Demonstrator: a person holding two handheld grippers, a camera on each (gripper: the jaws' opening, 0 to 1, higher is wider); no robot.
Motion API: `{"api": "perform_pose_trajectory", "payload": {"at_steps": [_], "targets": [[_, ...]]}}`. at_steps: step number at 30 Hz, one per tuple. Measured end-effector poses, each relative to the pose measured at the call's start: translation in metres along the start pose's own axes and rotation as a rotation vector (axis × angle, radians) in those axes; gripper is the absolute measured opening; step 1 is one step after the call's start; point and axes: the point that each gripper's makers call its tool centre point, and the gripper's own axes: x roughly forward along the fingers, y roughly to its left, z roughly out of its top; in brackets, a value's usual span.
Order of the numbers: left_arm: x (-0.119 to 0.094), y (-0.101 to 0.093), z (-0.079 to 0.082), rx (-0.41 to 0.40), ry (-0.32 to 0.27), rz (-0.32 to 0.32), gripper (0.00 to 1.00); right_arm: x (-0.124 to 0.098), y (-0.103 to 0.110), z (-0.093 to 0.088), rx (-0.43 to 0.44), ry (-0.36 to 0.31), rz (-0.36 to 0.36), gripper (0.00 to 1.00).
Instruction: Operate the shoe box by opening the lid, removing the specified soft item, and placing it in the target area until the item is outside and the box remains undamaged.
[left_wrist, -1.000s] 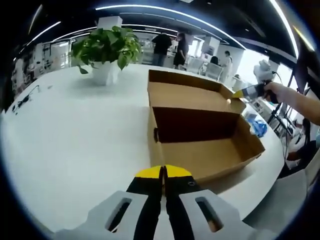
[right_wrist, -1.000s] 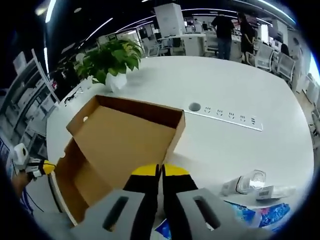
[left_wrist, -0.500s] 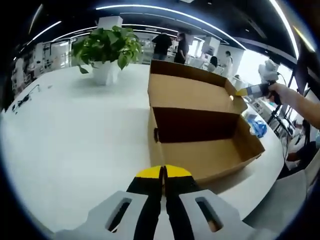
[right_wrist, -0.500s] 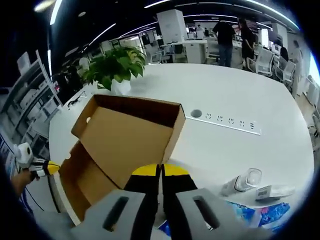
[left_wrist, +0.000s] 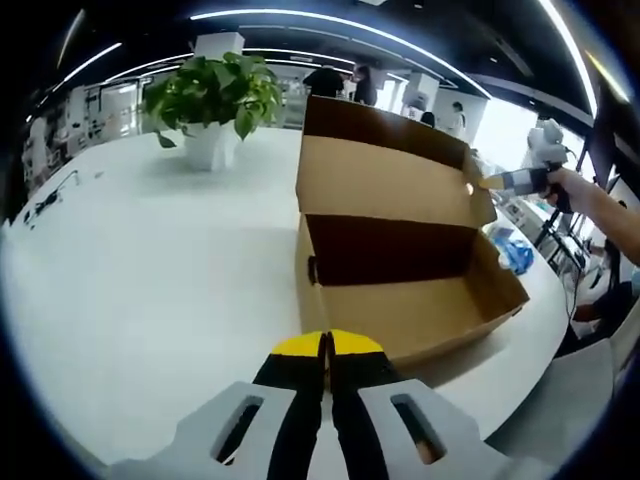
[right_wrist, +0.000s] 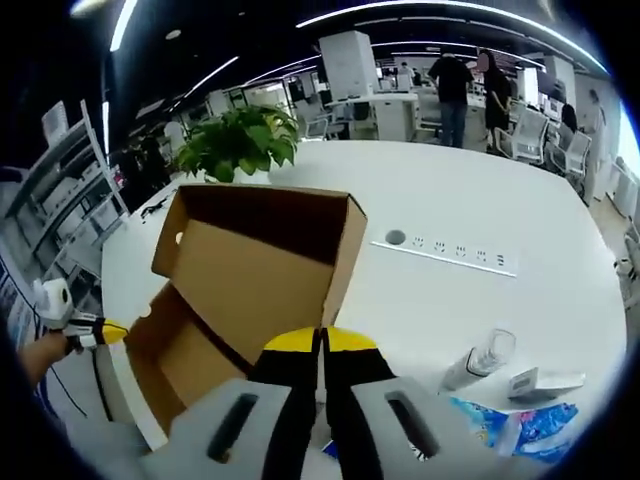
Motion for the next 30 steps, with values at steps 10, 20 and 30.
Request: {"api": "perform_pose_trajectory", "payload": {"at_steps": [10, 20, 30], "targets": [[-0.001, 0.0, 0.0, -0.004, -0.008, 0.001, 0.0, -0.011, 0.007, -0.003, -0.008, -0.048, -0.01, 0.0], [-0.001, 0.0, 0.0, 0.003, -0.01, 0.001, 0.0, -0.02, 0.012, -0.008, -0.028, -0.096, -0.034, 0.0], [0.0, 0.0, 0.0, 0.001, -0.019, -0.003, 0.0, -0.03, 0.018, -0.015, -0.013, -0.129, -0.034, 0.0]]}}
